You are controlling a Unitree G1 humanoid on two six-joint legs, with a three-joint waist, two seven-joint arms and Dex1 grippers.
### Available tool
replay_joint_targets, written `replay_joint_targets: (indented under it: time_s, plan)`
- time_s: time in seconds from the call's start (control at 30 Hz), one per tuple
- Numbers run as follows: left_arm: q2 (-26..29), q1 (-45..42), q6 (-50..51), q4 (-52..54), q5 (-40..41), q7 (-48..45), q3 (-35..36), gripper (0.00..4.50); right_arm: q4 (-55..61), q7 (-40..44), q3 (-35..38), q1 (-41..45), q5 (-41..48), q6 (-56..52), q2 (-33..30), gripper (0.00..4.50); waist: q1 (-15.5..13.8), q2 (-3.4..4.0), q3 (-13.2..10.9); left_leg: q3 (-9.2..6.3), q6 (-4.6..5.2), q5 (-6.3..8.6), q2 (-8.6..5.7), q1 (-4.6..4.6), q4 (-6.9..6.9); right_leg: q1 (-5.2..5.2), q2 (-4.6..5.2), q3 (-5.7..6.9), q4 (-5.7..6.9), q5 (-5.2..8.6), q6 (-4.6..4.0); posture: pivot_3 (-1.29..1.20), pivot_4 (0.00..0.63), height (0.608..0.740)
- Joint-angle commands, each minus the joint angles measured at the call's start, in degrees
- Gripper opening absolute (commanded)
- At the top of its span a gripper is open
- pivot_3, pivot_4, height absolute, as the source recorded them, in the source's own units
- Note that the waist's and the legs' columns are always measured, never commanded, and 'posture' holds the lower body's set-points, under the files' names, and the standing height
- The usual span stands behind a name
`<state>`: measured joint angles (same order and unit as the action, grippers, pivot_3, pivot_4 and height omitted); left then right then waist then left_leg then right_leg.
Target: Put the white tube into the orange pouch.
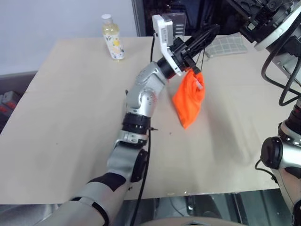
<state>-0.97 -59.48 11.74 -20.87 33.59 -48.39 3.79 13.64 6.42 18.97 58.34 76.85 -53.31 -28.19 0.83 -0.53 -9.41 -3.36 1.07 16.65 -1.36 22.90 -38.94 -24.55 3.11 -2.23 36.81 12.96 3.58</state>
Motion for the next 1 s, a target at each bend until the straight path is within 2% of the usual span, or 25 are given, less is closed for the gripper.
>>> replay_joint_targets:
  time_s: [0.03,0.33,0.37,0.43,0.5,0.93,0.97,1.0]
  plan:
    - [-0.35,-0.94,-0.66,2.83,0.32,-0.49,-0.12,0.08,2.27,0.17,0.77,0.30,1.10,1.76,-0.77,0.00,0.00,0.00,0.00,0.00,0.00,0.00,0.00,0.00,-0.01,0.00,0.00,0.00,0.00,0.00,0.00,0.00,0.150,0.740]
    - [0.17,-0.49,-0.26,4.28,0.29,0.53,0.33,0.08,1.94,0.69,0.50,0.09,0.67,2.20,-0.78,0.00,0.00,0.00,0.00,0.00,0.00,0.00,0.00,0.00,-0.09,0.00,0.00,0.00,0.00,0.00,0.00,0.00,0.150,0.740]
    - [0.29,-0.32,-0.41,4.49,0.12,0.66,0.33,0.45,1.94,0.86,0.41,0.06,0.55,2.26,-0.75,0.00,0.00,0.00,0.00,0.00,0.00,0.00,0.00,0.00,-0.10,0.00,0.00,-0.01,0.00,0.00,0.00,0.00,0.150,0.740]
    - [0.37,-0.07,-1.04,4.78,-0.37,1.28,0.43,0.80,1.92,1.12,0.25,-0.06,0.39,2.42,-0.73,0.00,0.00,0.00,0.00,0.00,0.00,0.00,0.00,0.00,-0.11,0.00,0.00,-0.01,0.01,0.00,0.00,0.00,0.150,0.740]
    - [0.22,0.12,-1.03,5.29,0.34,1.32,0.94,1.68,1.84,1.34,0.15,-0.15,0.24,2.58,-0.70,0.00,-0.02,0.00,0.00,0.00,0.00,0.00,0.00,0.00,-0.11,0.00,0.00,-0.01,0.01,0.00,0.00,0.00,0.150,0.740]
    - [-0.07,-0.53,-1.95,4.48,0.90,-0.58,1.25,1.68,2.10,2.06,-0.07,-0.42,-0.49,3.02,-0.93,0.00,-0.01,0.00,0.00,0.01,0.00,0.00,0.00,0.00,-0.17,0.00,0.00,-0.01,0.02,0.00,0.00,0.00,0.150,0.740]
    - [-0.15,-0.53,-2.16,4.38,0.90,-0.63,1.27,1.29,2.15,2.06,-0.06,-0.44,-0.54,3.05,-0.94,0.00,-0.01,0.00,0.00,0.00,0.00,0.00,0.00,0.00,-0.17,0.00,0.00,-0.01,0.02,0.00,0.00,0.00,0.150,0.740]
    - [-0.21,-0.47,-2.24,4.39,1.08,-0.90,1.32,1.16,2.23,2.02,-0.03,-0.50,-0.58,3.08,-0.96,0.00,-0.01,0.00,0.00,0.01,0.00,0.00,0.00,0.00,-0.17,0.00,0.00,-0.01,0.02,0.00,0.00,0.00,0.150,0.740]
